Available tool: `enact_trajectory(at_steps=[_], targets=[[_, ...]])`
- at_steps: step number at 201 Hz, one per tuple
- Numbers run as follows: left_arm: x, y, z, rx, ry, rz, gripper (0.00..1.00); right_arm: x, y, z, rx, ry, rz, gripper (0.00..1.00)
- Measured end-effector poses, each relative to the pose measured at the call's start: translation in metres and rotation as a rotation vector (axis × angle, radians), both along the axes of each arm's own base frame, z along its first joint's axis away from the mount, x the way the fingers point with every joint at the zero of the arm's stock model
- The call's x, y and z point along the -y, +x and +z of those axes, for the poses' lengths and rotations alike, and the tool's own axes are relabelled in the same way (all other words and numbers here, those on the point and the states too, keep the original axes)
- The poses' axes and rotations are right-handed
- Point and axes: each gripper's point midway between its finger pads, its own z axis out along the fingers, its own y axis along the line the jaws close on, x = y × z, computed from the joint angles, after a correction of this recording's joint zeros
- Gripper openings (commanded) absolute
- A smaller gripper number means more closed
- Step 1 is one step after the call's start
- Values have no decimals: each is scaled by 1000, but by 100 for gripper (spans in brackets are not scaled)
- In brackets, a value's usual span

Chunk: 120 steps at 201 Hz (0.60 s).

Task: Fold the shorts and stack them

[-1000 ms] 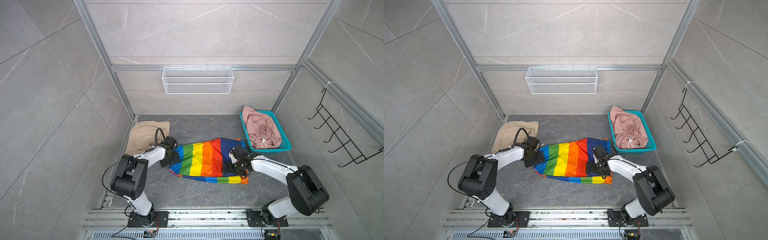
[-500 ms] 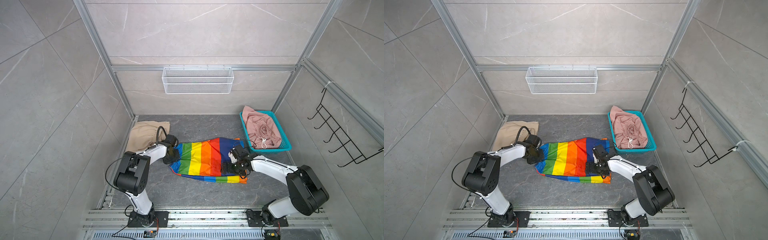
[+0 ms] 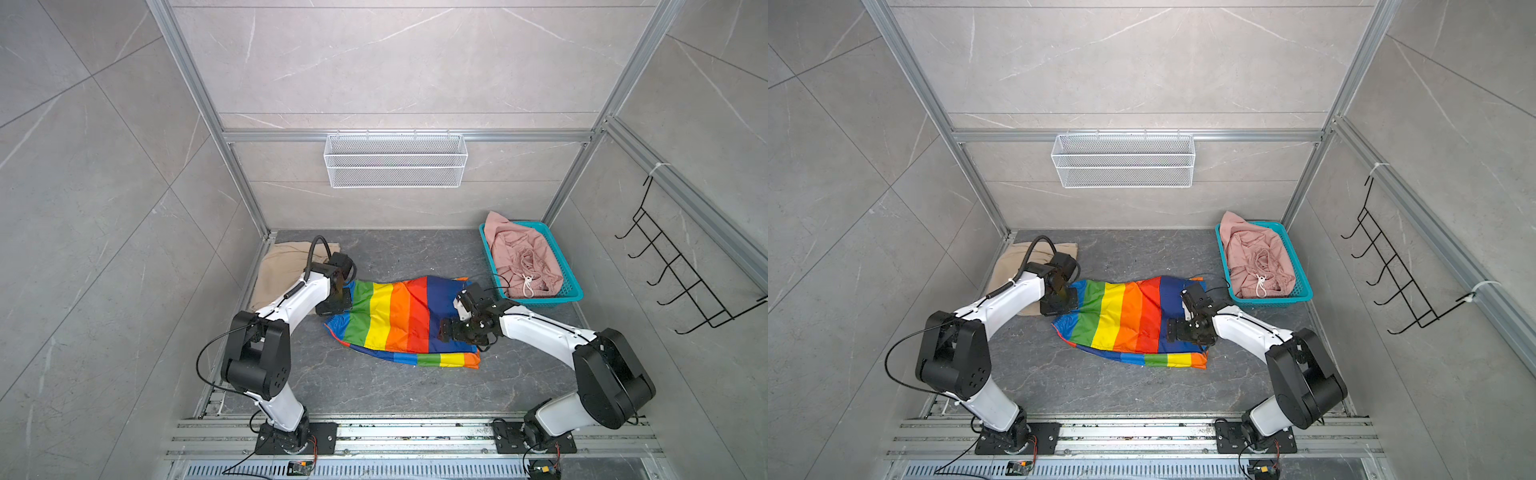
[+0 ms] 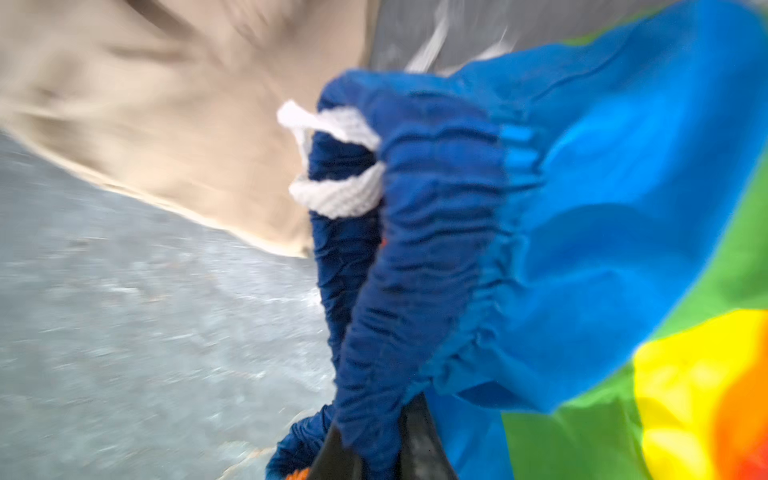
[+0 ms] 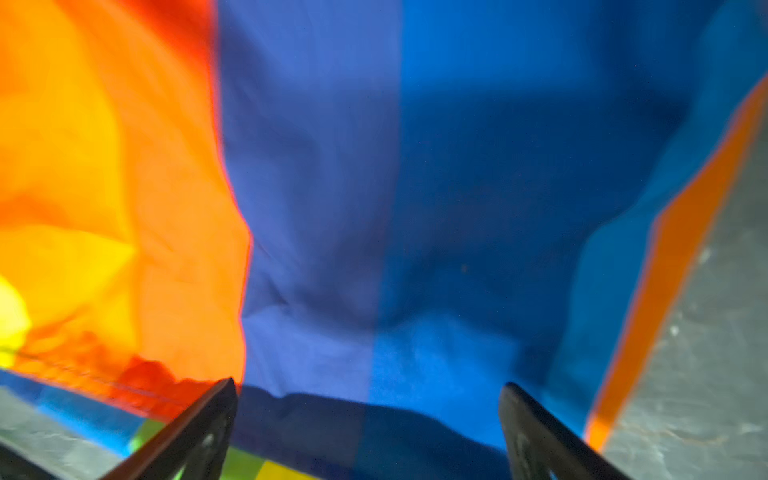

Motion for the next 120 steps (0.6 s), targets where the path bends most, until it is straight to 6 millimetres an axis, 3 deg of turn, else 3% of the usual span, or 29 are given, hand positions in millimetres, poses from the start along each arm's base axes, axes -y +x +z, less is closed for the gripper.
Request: enact_trajectory(at_steps=[36, 55, 78, 120], targets=[[-6, 5, 39, 55, 35, -13, 0, -33, 28, 48, 75, 128, -18, 99], [-7, 7, 54, 72, 41, -19, 0, -60, 45, 65, 93, 233, -50, 99], [-8, 7, 62, 85, 43, -23, 0, -102, 60, 65, 65, 334, -78, 99], [-9, 2, 61, 67, 43, -24, 0, -185, 96, 54, 30, 447, -86, 99]])
